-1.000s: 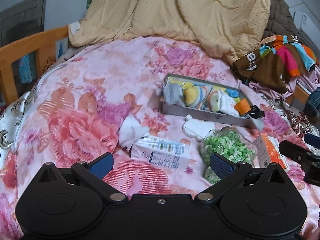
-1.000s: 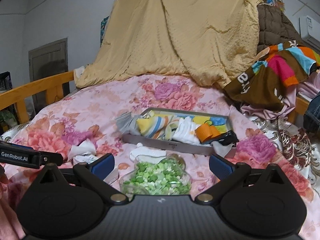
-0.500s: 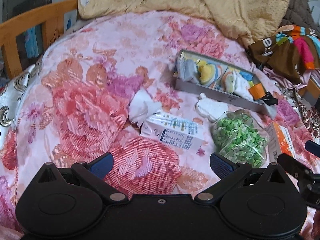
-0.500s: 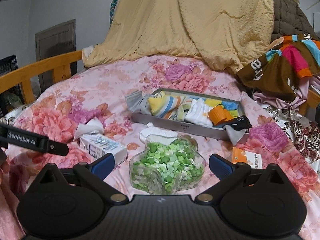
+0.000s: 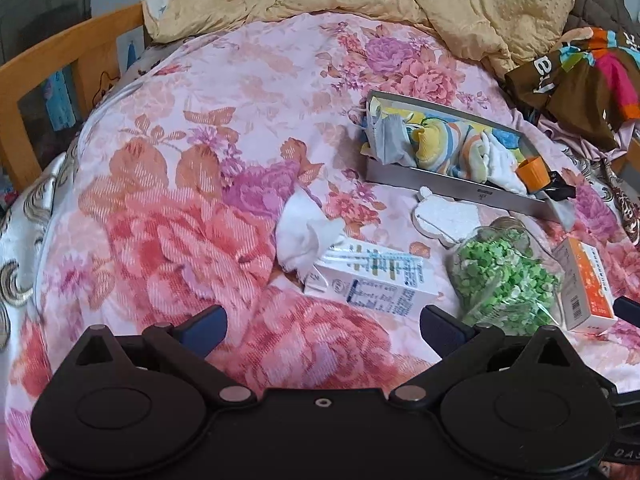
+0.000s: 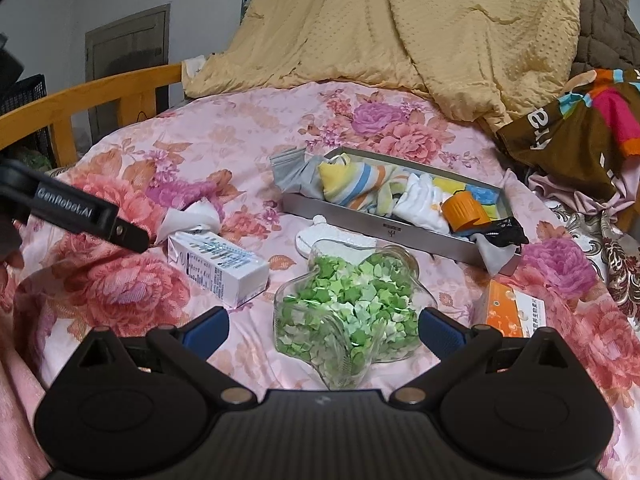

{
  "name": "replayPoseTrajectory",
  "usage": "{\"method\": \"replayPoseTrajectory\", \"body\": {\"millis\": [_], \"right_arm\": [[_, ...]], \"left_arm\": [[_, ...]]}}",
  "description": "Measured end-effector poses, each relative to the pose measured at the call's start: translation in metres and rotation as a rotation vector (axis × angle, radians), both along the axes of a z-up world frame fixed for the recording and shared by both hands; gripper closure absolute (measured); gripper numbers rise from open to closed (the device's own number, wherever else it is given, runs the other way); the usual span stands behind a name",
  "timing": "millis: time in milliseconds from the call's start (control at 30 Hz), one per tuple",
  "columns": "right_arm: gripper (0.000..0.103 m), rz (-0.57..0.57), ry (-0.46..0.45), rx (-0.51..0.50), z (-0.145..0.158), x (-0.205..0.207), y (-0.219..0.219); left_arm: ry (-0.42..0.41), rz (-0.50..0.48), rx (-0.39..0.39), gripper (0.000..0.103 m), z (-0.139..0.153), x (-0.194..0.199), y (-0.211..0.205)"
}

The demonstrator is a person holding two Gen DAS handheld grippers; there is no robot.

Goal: Organize soft objects

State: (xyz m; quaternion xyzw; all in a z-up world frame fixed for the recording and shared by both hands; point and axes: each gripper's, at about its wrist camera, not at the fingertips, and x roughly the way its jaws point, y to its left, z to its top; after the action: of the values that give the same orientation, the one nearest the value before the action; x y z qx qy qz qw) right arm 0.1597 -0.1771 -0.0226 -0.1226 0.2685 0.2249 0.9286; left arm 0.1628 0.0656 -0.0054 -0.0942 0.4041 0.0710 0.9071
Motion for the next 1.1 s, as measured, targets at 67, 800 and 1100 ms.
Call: {"method": "replayPoseTrajectory", "body": {"millis": [67, 800, 1100], "right_arm": [[0.001, -0.001, -0.008, -0.002, 0.0, 0.0, 0.001], [0.001, -0.007, -0.006, -0.021, -0.009, 0.031, 0.021], [0.001, 0.025, -0.081, -0.075, -0.018, 0.055, 0.041]], "left_arm": [[0.003, -0.019, 0.016, 0.001, 0.001, 0.005, 0.002], [0.073, -0.13, -0.023, 0.001, -0.031, 0.059, 0.012], [-0.006, -0.092, -0.045, 0.001, -0.032, 0.07, 0.026]]}}
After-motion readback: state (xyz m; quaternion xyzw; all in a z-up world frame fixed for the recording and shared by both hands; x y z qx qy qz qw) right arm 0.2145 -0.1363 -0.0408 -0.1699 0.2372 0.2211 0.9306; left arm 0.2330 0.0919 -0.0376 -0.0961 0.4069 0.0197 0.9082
